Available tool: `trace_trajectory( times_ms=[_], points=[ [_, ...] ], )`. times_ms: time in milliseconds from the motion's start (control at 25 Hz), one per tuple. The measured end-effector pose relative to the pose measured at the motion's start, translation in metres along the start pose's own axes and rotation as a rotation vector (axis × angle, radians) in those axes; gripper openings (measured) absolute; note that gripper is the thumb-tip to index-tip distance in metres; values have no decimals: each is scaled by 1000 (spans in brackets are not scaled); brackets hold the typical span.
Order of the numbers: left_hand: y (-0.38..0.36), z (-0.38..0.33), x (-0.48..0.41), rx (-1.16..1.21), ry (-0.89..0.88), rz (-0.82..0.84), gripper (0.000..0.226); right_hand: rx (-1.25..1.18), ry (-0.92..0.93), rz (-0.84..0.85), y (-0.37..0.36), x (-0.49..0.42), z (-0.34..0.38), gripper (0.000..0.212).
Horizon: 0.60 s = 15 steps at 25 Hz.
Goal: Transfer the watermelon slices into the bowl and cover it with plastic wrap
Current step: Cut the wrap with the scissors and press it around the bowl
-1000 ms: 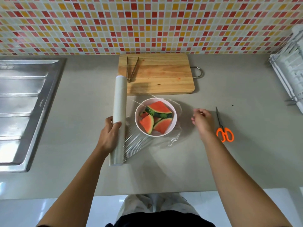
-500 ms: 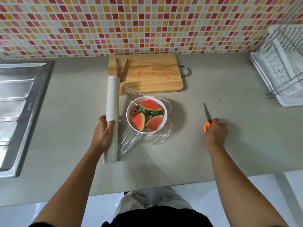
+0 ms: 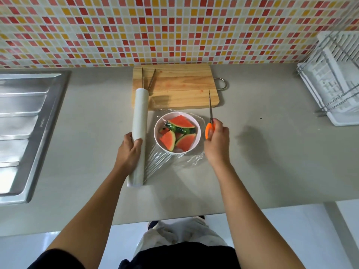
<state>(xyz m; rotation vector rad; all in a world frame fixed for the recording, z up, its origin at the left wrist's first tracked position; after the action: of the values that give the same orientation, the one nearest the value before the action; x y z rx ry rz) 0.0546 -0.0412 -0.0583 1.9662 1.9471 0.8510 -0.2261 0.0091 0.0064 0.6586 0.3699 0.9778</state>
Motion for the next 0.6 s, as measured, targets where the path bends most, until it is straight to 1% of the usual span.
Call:
trace_trajectory(
  times_ms=[120, 240, 320, 480, 600],
  points=[
    [-4, 0, -1, -11, -8, 19, 41, -195, 7, 77, -19, 22, 29, 36],
    [-6, -1, -2, 22, -16, 29, 31, -311, -81, 215, -42, 47, 39, 34],
    [-7, -1, -2, 40, -17, 43, 28, -348, -139, 262, -53, 58, 40, 35],
    [-6, 2, -1, 37, 22, 87, 25, -443, -138, 260, -64, 78, 40, 36],
    [0, 9, 4, 3, 53, 102, 35, -523, -92, 299, -72, 95, 43, 28]
  ],
)
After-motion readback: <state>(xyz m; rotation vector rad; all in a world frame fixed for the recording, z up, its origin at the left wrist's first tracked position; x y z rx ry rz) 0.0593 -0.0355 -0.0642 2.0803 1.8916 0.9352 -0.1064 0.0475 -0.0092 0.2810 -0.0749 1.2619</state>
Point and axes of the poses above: each hand's wrist, its own x-axis away from the middle knuckle, its own y-axis out of the back of the hand, z = x × y, the point moved 7 cm from there along -x, towards the middle knuckle, and after that the axes turned 1 degree about -y, right-handed, at the moved point
